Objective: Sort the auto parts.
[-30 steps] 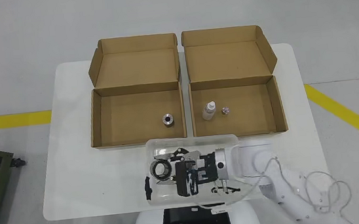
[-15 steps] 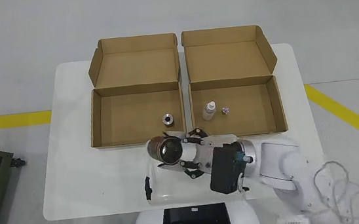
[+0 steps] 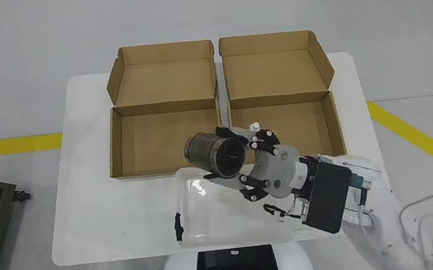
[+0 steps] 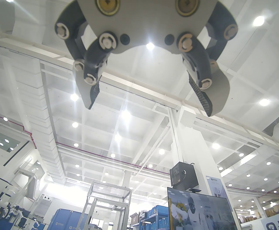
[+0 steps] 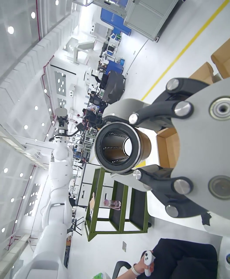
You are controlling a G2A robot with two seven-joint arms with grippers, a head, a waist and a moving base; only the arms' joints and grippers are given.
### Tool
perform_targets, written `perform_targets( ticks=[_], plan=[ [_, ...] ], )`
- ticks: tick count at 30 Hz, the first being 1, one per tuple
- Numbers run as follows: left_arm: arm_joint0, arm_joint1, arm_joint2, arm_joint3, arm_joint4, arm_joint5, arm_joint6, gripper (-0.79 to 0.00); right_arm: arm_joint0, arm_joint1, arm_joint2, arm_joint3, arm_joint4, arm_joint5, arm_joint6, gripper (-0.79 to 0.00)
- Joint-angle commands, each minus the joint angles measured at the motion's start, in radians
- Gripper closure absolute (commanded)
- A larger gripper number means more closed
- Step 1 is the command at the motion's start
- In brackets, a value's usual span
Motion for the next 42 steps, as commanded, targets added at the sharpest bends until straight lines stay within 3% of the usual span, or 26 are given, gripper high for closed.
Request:
perform_targets(
  ticks=[1,14,24,42],
  plan=[
    [0.000,0.000,0.000,0.000,0.000,0.000,0.000,-0.785,0.006,-0.002,0.004,0.001,0.010,0.011,-0.026,0.000],
    [0.000,0.000,0.000,0.000,0.000,0.000,0.000,-0.785,0.028,-0.009,0.021,0.026,-0.001,0.042,-0.159,0.000],
    [0.000,0.000,0.000,0.000,0.000,0.000,0.000,-0.785,0.053,-0.014,0.016,0.058,0.004,0.039,-0.192,0.000],
    [0.000,0.000,0.000,0.000,0.000,0.000,0.000,-0.785,0.090,-0.030,-0.108,0.224,-0.055,0.037,-0.050,0.000]
  ],
)
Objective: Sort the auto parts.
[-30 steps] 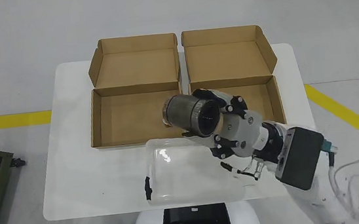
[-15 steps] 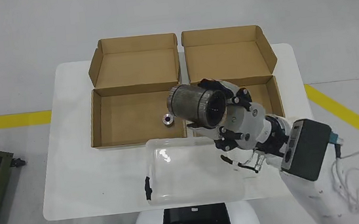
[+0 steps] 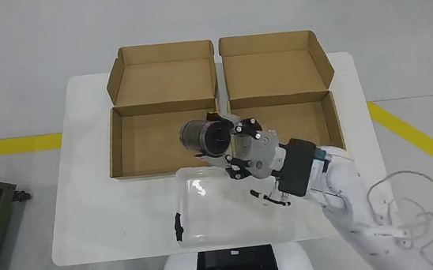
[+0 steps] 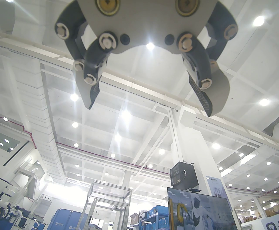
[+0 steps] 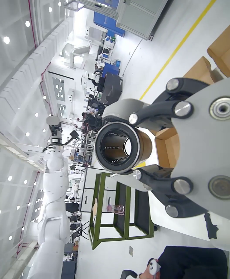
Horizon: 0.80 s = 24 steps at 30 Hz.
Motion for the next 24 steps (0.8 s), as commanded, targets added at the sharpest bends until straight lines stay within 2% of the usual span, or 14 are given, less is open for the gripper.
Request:
perform_targets(
  ticks=[1,9,24],
  plan=[
    [0.000,0.000,0.000,0.000,0.000,0.000,0.000,-0.785,0.012,-0.003,-0.017,0.024,-0.002,0.003,0.027,0.000],
    [0.000,0.000,0.000,0.000,0.000,0.000,0.000,-0.785,0.064,-0.025,-0.113,0.145,-0.010,0.048,0.138,0.000],
    [0.000,0.000,0.000,0.000,0.000,0.000,0.000,-0.785,0.274,-0.091,-0.270,0.418,0.043,0.081,0.359,0.000]
  ],
)
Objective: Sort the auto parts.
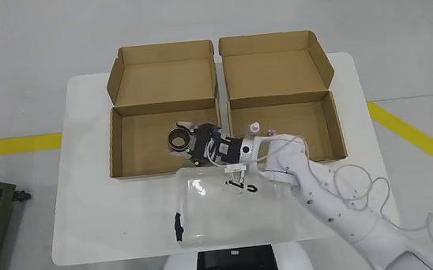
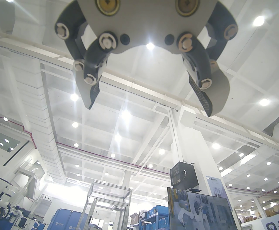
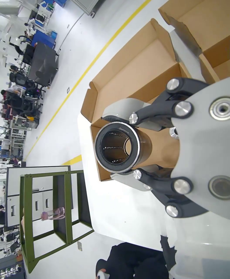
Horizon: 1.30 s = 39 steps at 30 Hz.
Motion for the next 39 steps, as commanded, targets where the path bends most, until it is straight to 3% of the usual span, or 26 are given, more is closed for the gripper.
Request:
perform_targets(
  ticks=[1,13,23,29,33,39],
  plan=[
    [0.000,0.000,0.000,0.000,0.000,0.000,0.000,-0.785,0.023,-0.011,-0.023,0.035,0.004,0.009,0.017,0.000],
    [0.000,0.000,0.000,0.000,0.000,0.000,0.000,-0.785,0.163,-0.097,-0.168,0.268,0.032,0.052,0.097,0.000],
    [0.000,0.000,0.000,0.000,0.000,0.000,0.000,-0.785,0.225,-0.147,-0.209,0.399,0.040,0.062,0.128,0.000],
    [0.000,0.000,0.000,0.000,0.000,0.000,0.000,-0.785,0.238,-0.164,-0.211,0.441,0.050,0.051,0.159,-0.215],
    [0.000,0.000,0.000,0.000,0.000,0.000,0.000,-0.785,0.242,-0.172,-0.211,0.449,0.044,0.052,0.174,-0.231],
    [0.000,0.000,0.000,0.000,0.000,0.000,0.000,-0.785,0.241,-0.180,-0.207,0.457,0.041,0.042,0.194,-0.369]
  ],
)
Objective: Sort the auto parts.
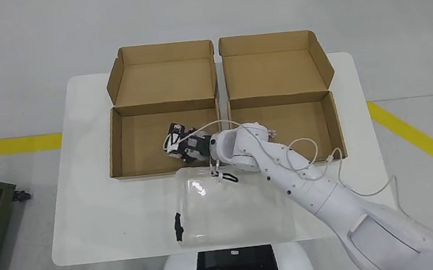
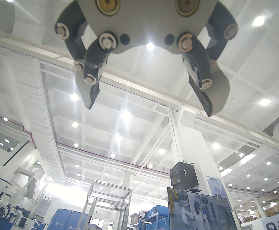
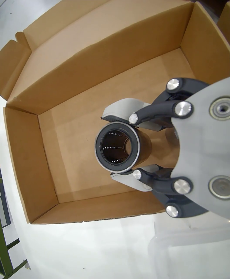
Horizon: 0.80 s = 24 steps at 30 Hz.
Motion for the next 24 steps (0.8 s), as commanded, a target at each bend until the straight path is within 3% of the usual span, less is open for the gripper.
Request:
perform_targets(
  ticks=[1,2,4,11,24],
  plan=[
    [0.000,0.000,0.000,0.000,0.000,0.000,0.000,-0.785,-0.001,-0.002,0.003,0.002,0.000,-0.002,0.003,-0.474],
    [0.000,0.000,0.000,0.000,0.000,0.000,0.000,-0.785,-0.002,-0.003,0.005,0.002,0.000,-0.003,0.004,-0.613],
    [0.000,0.000,0.000,0.000,0.000,0.000,0.000,-0.785,-0.005,-0.004,0.011,-0.003,0.001,-0.003,0.006,-0.773],
    [0.000,0.000,0.000,0.000,0.000,0.000,0.000,-0.785,-0.036,0.009,0.063,-0.089,-0.004,-0.002,-0.004,-0.785],
    [0.000,0.000,0.000,0.000,0.000,0.000,0.000,-0.785,-0.202,0.085,0.262,-0.446,-0.055,-0.046,0.061,-0.785]
  ],
)
